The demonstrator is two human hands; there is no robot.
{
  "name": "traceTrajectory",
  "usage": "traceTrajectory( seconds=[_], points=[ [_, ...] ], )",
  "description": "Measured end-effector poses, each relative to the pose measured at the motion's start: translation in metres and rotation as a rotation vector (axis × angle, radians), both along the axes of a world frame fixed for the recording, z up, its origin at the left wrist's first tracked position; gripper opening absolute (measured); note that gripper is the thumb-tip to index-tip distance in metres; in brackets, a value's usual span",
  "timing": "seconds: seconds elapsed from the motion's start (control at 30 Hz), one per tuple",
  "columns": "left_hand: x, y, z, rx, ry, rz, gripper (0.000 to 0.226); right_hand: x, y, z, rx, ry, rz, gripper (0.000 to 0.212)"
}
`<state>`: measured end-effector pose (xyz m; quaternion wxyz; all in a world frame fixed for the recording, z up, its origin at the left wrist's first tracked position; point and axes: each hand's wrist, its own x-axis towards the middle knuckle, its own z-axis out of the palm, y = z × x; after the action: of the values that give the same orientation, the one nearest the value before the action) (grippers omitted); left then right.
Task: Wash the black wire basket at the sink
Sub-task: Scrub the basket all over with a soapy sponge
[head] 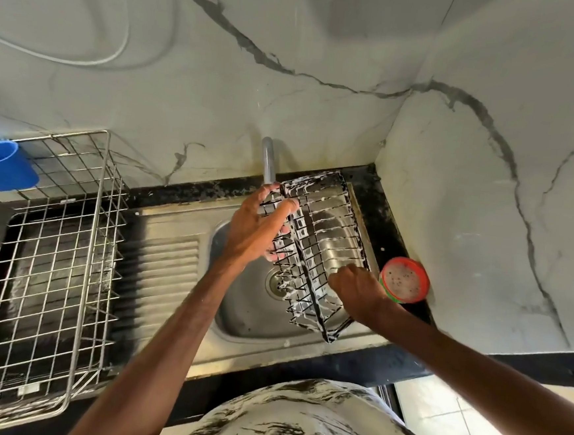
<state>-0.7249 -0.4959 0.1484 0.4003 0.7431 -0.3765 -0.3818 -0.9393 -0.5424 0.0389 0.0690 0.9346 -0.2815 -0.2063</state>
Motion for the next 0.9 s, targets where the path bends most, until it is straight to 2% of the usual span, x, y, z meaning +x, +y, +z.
traceTrajectory(
  seconds=[0.07,0.13,0.3,0.37,0.43,0.53,0.63,0.67,0.7,0.73,0.77,0.8,0.83,0.87,0.9],
  points=[
    [0.0,0.0,-0.006,0.015,-0.018,-0.019,0.066,0.004,-0.001,0.015,0.005,-0.069,-0.032,0.019],
    [0.0,0.0,-0.01,0.035,-0.02,-0.048,0.066,0.007,-0.012,0.018,-0.016,-0.082,0.023,0.029],
    [-0.004,0.004,-0.008,0.07,0.019,-0.084,0.068,0.023,-0.066,0.058,-0.092,-0.438,-0.11,0.028],
    [-0.007,0.007,-0.009,0.078,0.039,-0.079,0.067,0.024,-0.076,0.065,-0.096,-0.562,-0.133,0.033],
    [-0.006,0.009,-0.01,0.076,0.062,-0.042,0.065,0.024,-0.074,0.062,-0.087,-0.517,-0.088,0.037],
    [-0.001,0.009,-0.014,0.061,0.053,-0.021,0.065,0.016,-0.058,0.04,-0.073,-0.5,0.0,0.028],
    [0.003,0.008,-0.017,0.049,0.029,-0.05,0.078,-0.001,-0.057,0.021,-0.251,-0.322,0.22,0.038],
    [0.004,0.009,-0.019,0.043,0.025,-0.061,0.082,-0.008,-0.056,0.018,-0.274,-0.373,0.251,0.034],
    [0.005,0.009,-0.02,0.037,0.026,-0.067,0.083,-0.01,-0.051,0.025,-0.249,-0.507,0.215,0.027],
    [0.005,0.01,-0.022,0.031,0.029,-0.074,0.082,-0.014,-0.042,0.031,-0.021,-0.711,0.042,0.02],
    [0.004,0.009,-0.024,0.03,0.031,-0.073,0.08,-0.015,-0.032,0.027,0.313,-0.89,-0.133,0.018],
    [0.004,0.008,-0.025,0.028,0.03,-0.069,0.076,-0.018,-0.026,0.028,0.557,-1.026,-0.233,0.017],
    [0.005,0.007,-0.027,0.025,0.02,-0.054,0.071,-0.023,-0.02,0.027,0.469,-0.931,-0.152,0.019],
    [0.004,0.006,-0.028,0.018,0.007,-0.039,0.066,-0.031,-0.016,0.024,0.183,-0.725,0.004,0.024],
    [0.006,0.006,-0.03,0.015,-0.009,-0.024,0.064,-0.034,-0.019,0.015,-0.046,-0.61,0.106,0.031]
  ],
)
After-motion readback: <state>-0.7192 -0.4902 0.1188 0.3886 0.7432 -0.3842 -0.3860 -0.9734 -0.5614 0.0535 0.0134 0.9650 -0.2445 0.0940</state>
